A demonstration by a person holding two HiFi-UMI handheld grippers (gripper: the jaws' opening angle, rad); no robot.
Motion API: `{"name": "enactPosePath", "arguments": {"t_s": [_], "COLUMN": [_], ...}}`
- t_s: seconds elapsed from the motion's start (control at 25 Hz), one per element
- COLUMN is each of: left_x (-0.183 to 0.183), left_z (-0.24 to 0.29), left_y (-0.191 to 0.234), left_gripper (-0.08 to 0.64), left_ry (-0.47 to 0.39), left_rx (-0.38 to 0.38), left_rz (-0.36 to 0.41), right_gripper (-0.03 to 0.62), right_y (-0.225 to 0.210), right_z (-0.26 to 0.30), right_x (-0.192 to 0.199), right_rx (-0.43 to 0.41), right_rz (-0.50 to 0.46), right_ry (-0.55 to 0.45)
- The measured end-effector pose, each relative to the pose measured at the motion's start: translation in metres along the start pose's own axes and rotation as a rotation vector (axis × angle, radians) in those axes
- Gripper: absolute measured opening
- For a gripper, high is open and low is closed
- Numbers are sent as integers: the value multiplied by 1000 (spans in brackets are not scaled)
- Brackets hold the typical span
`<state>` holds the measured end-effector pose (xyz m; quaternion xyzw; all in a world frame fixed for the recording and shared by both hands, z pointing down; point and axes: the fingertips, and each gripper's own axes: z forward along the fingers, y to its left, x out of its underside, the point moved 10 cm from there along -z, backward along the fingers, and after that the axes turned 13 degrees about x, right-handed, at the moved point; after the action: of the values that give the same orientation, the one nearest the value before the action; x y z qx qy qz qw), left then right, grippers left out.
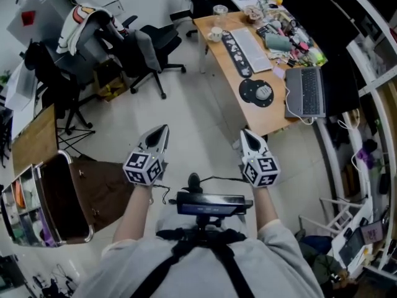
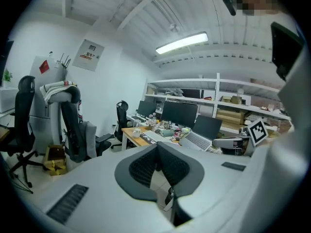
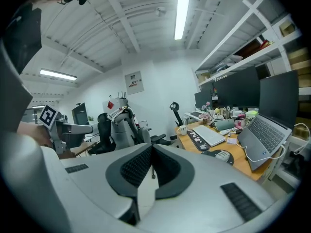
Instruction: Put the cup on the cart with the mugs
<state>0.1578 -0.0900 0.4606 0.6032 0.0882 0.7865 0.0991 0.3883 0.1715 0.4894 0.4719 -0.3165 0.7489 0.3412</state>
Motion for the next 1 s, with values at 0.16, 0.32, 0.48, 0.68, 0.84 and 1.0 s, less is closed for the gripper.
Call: {"name": "enactPosePath", "arguments": {"t_s": [0.16, 0.32, 0.48, 0.68, 0.84, 1.0], "left_x": [-13, -23, -30, -42, -60, -74], "left_z": [20, 37, 60, 94, 124, 154], "left_y": [30, 54, 68, 79, 87, 92], "left_gripper": [2, 2, 2, 2, 2, 2], "left_ry": [10, 16, 27, 24, 16, 13], "left_rx": [38, 63, 74, 53, 26, -5], "left_rz": [0, -5, -17, -16, -10, -2], "right_gripper": [11, 9, 9, 9, 9, 11], "right_y": [8, 16, 9, -5, -21, -38], "right_z": [28, 53, 79, 120, 157, 192], "right_x": [-13, -23, -38, -50, -65, -79], "right_rx": [23, 28, 28, -21, -63, -115], "right_rz": [-10, -14, -32, -32, -16, -17], "right_ry": [-4, 0, 1, -6, -11, -19]}}
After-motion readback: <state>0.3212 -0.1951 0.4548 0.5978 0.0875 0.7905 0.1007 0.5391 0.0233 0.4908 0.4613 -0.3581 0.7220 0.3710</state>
